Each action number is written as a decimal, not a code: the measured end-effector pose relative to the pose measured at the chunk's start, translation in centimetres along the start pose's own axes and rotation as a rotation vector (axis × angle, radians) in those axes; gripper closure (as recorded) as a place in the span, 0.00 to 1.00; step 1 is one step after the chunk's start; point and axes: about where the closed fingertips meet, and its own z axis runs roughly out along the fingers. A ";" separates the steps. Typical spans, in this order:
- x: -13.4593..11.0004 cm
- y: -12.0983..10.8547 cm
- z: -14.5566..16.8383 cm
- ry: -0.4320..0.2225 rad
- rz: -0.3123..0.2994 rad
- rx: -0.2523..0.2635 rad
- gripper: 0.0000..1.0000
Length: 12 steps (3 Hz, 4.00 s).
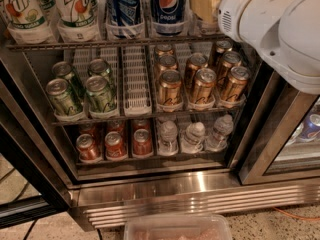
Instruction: Pick blue plastic bottle from top shelf of fridge
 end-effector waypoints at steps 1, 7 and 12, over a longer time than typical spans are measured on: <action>-0.7 0.2 -0.3 -0.003 0.007 -0.020 1.00; -0.8 0.8 -9.2 0.074 0.082 -0.144 1.00; 3.3 14.3 -14.7 0.177 0.060 -0.583 1.00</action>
Offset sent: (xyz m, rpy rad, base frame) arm -0.0086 -0.0052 0.0339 0.0615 -0.0154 0.0598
